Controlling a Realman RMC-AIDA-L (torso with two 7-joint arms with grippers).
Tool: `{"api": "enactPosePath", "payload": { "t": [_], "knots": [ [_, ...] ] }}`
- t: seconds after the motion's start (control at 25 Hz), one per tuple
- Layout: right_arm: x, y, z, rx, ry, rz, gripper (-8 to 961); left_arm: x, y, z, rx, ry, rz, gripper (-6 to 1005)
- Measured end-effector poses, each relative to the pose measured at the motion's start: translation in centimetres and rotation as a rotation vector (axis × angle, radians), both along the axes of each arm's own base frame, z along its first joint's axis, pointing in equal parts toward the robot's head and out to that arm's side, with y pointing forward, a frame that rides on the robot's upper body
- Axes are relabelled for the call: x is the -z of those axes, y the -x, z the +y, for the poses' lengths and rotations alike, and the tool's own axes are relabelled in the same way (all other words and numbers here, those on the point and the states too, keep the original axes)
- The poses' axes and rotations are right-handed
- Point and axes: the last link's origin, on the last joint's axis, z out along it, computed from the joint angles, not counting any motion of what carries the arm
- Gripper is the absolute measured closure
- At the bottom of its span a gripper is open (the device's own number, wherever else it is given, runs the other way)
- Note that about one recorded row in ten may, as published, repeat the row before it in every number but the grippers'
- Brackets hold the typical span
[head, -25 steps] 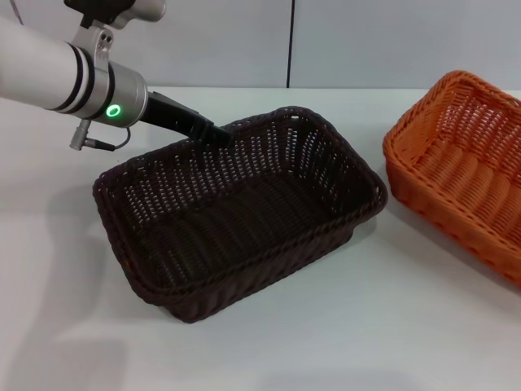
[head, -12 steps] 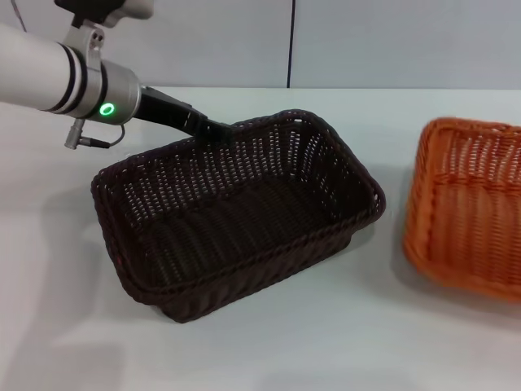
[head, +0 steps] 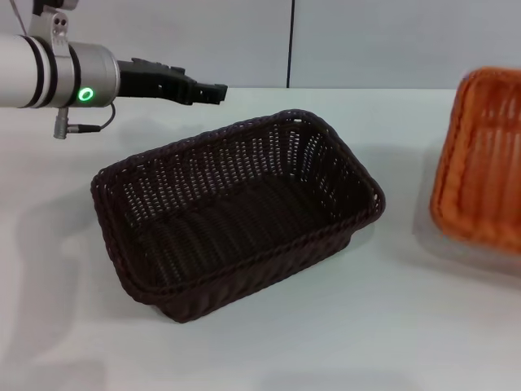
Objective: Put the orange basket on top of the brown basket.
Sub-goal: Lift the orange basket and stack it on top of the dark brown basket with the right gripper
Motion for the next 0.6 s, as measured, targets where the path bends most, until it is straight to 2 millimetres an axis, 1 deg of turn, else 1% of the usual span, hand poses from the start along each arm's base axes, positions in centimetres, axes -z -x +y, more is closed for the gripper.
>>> {"api": "enactPosePath", "payload": {
  "t": [0.04,0.08,0.2,0.24,0.28,0.32,0.36,0.4,0.44,0.48,0.52,0.6],
  "knots": [
    [-0.7,0.7,0.3,-0.046,-0.067,0.019,699,-0.2,0.1,0.0,0.007,-0.017,-0.018,138],
    [-0.7,0.7,0.3,-0.046,-0.067,0.019,697,-0.2,0.1,0.0,0.007,-0.017,-0.018,138],
    [-1.8,1.8,0.9,-0.124,-0.178,0.053,692,-0.5,0.0,-0.2,0.035,-0.053,-0.086,137],
    [-2.3,3.0,1.7,-0.189,-0.246,0.069,690,-0.9,-0.1,-0.4,0.071,-0.084,-0.143,137],
    [-2.3,3.0,1.7,-0.189,-0.246,0.069,688,-0.9,-0.1,-0.4,0.071,-0.084,-0.143,137],
    [-2.3,3.6,2.1,-0.220,-0.268,0.069,686,-1.2,-0.1,-0.6,0.094,-0.112,-0.177,137],
    [-2.4,5.3,3.6,-0.296,-0.306,0.070,685,-1.9,0.0,-0.7,0.121,-0.179,-0.243,137],
    [-2.4,5.3,3.6,-0.296,-0.306,0.070,683,-1.9,0.0,-0.7,0.121,-0.179,-0.243,137],
    [-1.9,7.0,5.3,-0.359,-0.296,0.065,681,-2.3,0.2,-0.7,0.132,-0.219,-0.275,137],
    [-1.6,8.0,6.2,-0.391,-0.279,0.060,679,-2.7,0.5,-0.9,0.143,-0.263,-0.310,137],
    [-1.6,8.0,6.2,-0.391,-0.279,0.060,678,-3.1,0.9,-1.0,0.153,-0.305,-0.339,137],
    [-0.5,10.1,7.9,-0.455,-0.223,0.041,674,-3.6,1.5,-1.1,0.158,-0.368,-0.397,138]
  ]
}}
